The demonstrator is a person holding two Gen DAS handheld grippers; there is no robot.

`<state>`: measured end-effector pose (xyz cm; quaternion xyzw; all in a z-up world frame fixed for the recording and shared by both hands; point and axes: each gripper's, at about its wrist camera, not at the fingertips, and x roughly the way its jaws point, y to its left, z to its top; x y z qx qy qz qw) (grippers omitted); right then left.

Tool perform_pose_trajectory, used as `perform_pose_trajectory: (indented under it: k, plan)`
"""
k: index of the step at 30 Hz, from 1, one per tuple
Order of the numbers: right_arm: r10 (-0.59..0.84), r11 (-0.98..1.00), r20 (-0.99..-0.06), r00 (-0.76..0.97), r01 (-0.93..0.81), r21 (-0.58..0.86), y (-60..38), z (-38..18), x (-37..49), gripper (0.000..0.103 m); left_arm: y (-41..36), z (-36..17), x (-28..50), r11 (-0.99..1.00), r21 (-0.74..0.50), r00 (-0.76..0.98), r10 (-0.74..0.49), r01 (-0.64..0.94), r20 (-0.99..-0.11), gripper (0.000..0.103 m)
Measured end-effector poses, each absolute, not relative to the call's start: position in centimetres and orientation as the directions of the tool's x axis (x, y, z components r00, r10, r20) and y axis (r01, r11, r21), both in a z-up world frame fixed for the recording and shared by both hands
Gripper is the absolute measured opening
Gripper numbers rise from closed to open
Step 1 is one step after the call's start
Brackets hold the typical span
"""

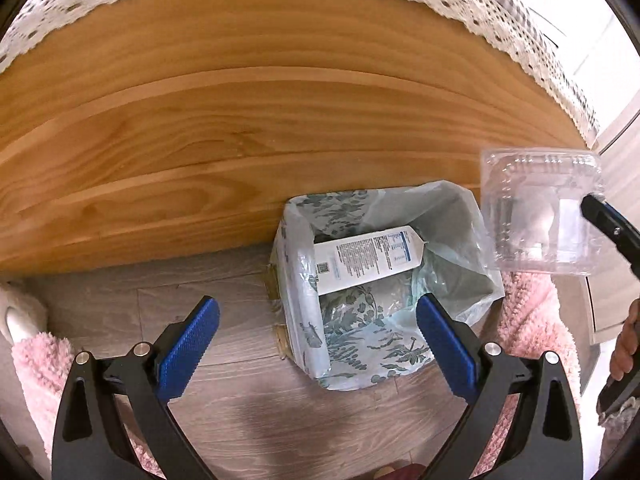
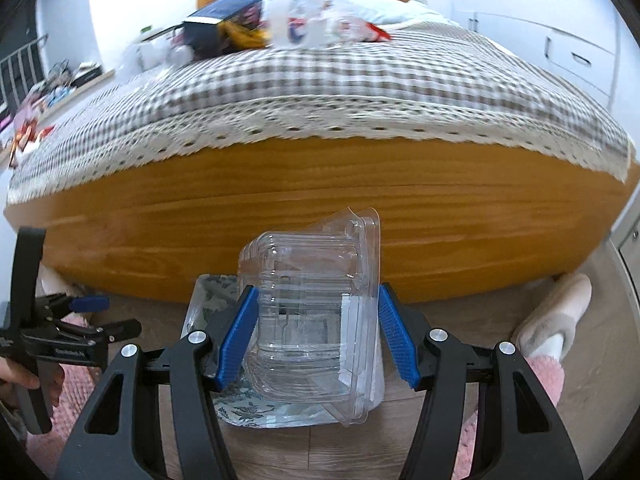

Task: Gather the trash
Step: 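Lower the clamshell box over the bin with the right tool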

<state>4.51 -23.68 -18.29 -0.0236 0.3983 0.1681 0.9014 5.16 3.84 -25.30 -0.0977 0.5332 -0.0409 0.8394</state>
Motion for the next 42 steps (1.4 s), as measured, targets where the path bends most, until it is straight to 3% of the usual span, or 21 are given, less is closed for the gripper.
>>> perform_pose_trajectory:
  k: [20,34,42]
  plan:
    - [0.278,0.799,-0.795,0.539,-0.589,-0.120,-15.1,-23.2,4.7,0.059,7.2,-27.3,4.6,0.966,-0.241,0.418,-0.181,-0.095,-0.890,0.095]
    - [0.310,0.550,-0.833,0.458,-0.801,-0.236,-10.8,-27.1,3.9,0.059,9.0,-29.5,4.7,0.950,-0.267,0.379,-0.190,-0.161,-0.906,0.095]
    - [0.306,0.310,-0.873,0.379,-0.907,-0.286,-9.1,-29.9,3.1,0.059,10.3,-31.3,4.5,0.940,-0.270,0.343,-0.189,-0.208,-0.920,0.095]
